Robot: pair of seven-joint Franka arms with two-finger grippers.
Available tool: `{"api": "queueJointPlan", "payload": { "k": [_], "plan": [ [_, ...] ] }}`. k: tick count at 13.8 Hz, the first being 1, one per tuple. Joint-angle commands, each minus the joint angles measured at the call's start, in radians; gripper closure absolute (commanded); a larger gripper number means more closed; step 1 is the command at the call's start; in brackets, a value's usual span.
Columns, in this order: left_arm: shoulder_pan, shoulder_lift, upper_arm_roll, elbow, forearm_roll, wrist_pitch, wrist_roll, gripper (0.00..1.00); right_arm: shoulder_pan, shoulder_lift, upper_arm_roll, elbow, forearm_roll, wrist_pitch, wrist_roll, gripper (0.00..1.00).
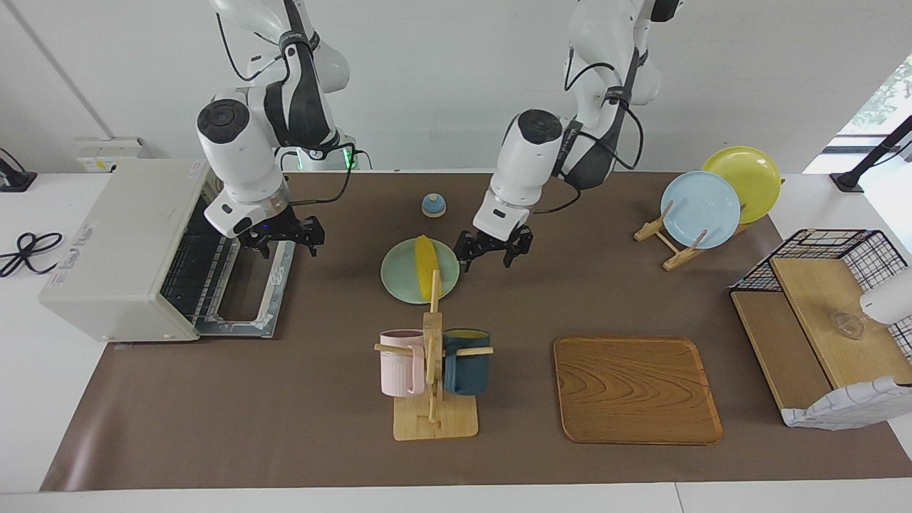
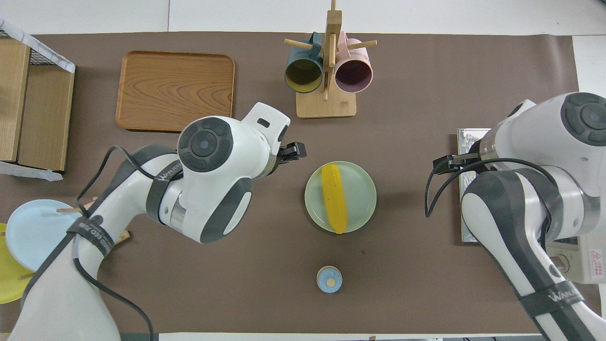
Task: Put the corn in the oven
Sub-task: 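Grasp the corn on the plate with the right gripper while the left gripper withdraws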
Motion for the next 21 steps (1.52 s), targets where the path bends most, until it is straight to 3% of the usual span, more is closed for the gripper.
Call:
{"api": "queueJointPlan", "payload": {
  "k": [1,4,7,8,9,12,14,17,21],
  "plan": [
    [0.095,-0.020,-0.007,0.048,0.027,-0.129,0.094,0.00,0.134,0.041,0.004,0.012,0.026,0.037,0.191,0.00],
    [0.195,-0.042,0.000,0.077,0.079,-0.189,0.173,0.00,0.286,0.179,0.004,0.150,0.025,0.054,0.396,0.00],
    [0.270,-0.092,0.010,0.077,0.084,-0.256,0.290,0.00,0.450,0.378,0.002,0.390,-0.026,-0.015,0.558,0.00],
    [0.302,-0.113,0.010,0.077,0.084,-0.288,0.335,0.00,0.484,0.426,0.004,0.426,-0.067,-0.009,0.600,0.00],
    [0.335,-0.135,0.010,0.077,0.084,-0.326,0.393,0.00,0.495,0.440,0.004,0.419,-0.081,0.010,0.616,0.00],
    [0.378,-0.196,0.010,0.076,0.084,-0.442,0.470,0.00,0.535,0.460,0.004,0.361,-0.081,0.080,0.617,0.31],
    [0.379,-0.224,0.012,0.076,0.085,-0.514,0.470,0.00,0.538,0.451,0.004,0.325,-0.080,0.106,0.619,0.43],
    [0.375,-0.267,0.021,0.079,0.091,-0.633,0.500,0.00,0.540,0.446,0.004,0.296,-0.080,0.141,0.619,0.44],
    [0.366,-0.252,0.027,0.152,0.110,-0.758,0.505,0.00,0.540,0.426,0.005,0.239,-0.078,0.160,0.619,0.52]
  ]
}}
